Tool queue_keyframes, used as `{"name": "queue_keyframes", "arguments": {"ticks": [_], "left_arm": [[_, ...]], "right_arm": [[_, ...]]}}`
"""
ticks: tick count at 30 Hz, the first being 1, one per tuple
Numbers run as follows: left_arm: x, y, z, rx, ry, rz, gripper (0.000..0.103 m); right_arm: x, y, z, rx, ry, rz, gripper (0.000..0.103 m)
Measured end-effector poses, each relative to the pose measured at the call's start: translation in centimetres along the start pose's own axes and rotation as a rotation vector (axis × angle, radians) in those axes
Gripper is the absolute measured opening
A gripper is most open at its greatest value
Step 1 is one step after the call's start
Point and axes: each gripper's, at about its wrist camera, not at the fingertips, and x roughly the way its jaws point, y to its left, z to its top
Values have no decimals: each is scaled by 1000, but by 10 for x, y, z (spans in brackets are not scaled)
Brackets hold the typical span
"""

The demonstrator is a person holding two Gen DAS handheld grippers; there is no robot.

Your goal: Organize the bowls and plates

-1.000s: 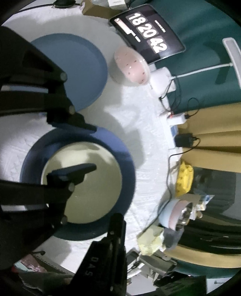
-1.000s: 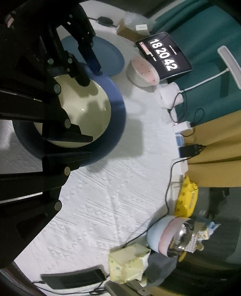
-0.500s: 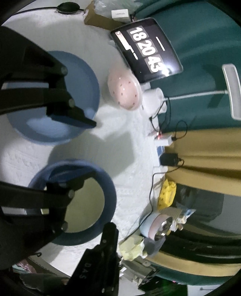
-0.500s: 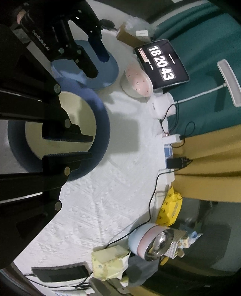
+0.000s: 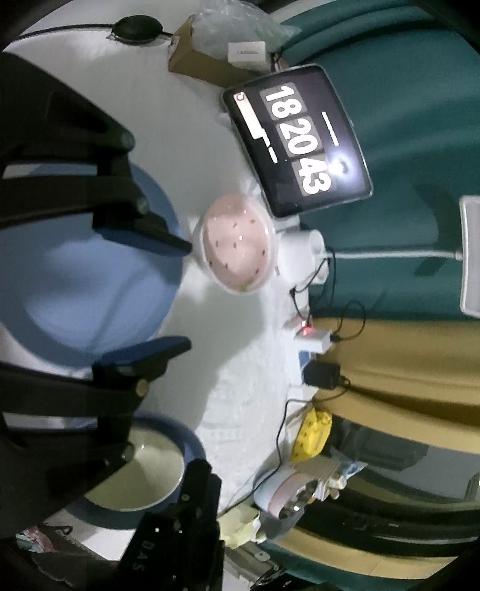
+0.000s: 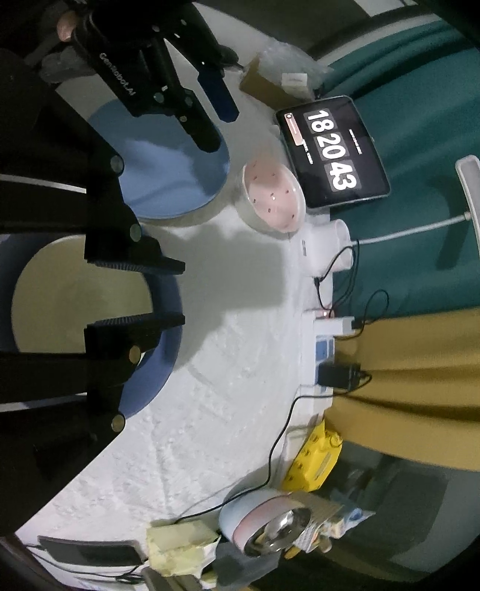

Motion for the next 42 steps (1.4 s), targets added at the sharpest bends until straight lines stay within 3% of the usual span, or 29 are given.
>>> {"name": "queue_keyframes", "arguments": {"ticks": [21, 26, 42], "left_arm": [[56, 77, 22, -92, 36, 40, 46], [79, 97, 28, -151, 57, 31, 46], [136, 116, 43, -173, 152, 22, 46]], "right_arm": [[59, 45, 50, -77, 55, -8, 22], [80, 55, 65, -79, 72, 1, 22], [162, 67, 102, 30, 186, 82, 26]]}}
